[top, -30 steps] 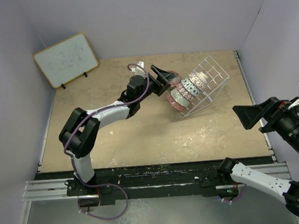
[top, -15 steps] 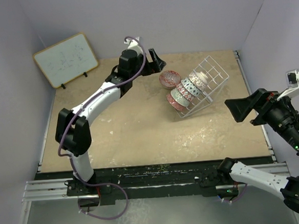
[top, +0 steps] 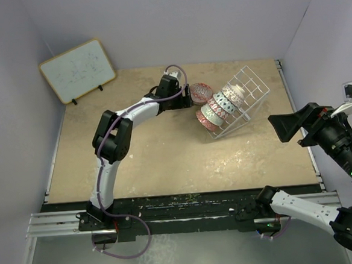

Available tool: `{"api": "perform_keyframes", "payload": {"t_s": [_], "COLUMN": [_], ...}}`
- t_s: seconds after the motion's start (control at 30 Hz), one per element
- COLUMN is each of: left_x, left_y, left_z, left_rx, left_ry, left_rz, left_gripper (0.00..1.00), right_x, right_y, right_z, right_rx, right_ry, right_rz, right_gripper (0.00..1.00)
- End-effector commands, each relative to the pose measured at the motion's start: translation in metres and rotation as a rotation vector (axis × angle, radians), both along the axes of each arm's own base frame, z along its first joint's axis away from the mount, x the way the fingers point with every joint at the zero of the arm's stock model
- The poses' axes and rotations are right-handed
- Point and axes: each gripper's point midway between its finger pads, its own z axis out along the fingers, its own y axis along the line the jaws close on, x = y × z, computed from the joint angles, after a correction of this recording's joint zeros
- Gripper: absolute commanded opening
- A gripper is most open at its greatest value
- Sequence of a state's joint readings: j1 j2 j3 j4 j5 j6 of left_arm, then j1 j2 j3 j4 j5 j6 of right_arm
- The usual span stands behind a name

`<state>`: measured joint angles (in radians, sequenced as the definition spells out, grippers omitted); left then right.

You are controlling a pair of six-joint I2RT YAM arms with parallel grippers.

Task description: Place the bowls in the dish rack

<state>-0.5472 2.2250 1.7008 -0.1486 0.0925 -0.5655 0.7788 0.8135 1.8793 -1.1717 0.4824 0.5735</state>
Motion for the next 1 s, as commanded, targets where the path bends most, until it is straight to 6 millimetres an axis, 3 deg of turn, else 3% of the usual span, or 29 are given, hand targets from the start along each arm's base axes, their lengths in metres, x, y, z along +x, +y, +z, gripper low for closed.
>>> {"api": "perform_keyframes", "payload": {"t_s": [0.0,0.27,0.53,0.77,0.97], "left_x": [0.031,0.038,0.051,0.061,0.069], "left_y": [-0.019,-0.021,-0.024,-0.026,-0.030], "left_z": [0.058,0.062,0.042,0.037,0.028], "left_rx": [-0.169,-0.251,-0.237,-0.234,-0.207], "left_ry": [-0.129,-0.149,-0.107,-0.111,-0.102], "left_rz": [0.015,0.054,0.089,0.108,0.111], "left_gripper": [0.82,0.79,0.66,0.61,0.51], "right_x": [0.004,0.007,0.008,0.007,0.005], "right_y": [-0.006,-0.007,-0.007,-0.009,-0.012], "right_z": [0.002,0.002,0.002,0.005,0.004], "right_rx": [-0.002,-0.014,-0.010,0.000,0.007], "right_ry": [-0.012,-0.013,-0.017,-0.025,-0.028], "right_rz": [-0.042,-0.055,-0.059,-0.065,-0.074], "right_gripper": [1.00,1.00,1.00,1.00,1.00]}}
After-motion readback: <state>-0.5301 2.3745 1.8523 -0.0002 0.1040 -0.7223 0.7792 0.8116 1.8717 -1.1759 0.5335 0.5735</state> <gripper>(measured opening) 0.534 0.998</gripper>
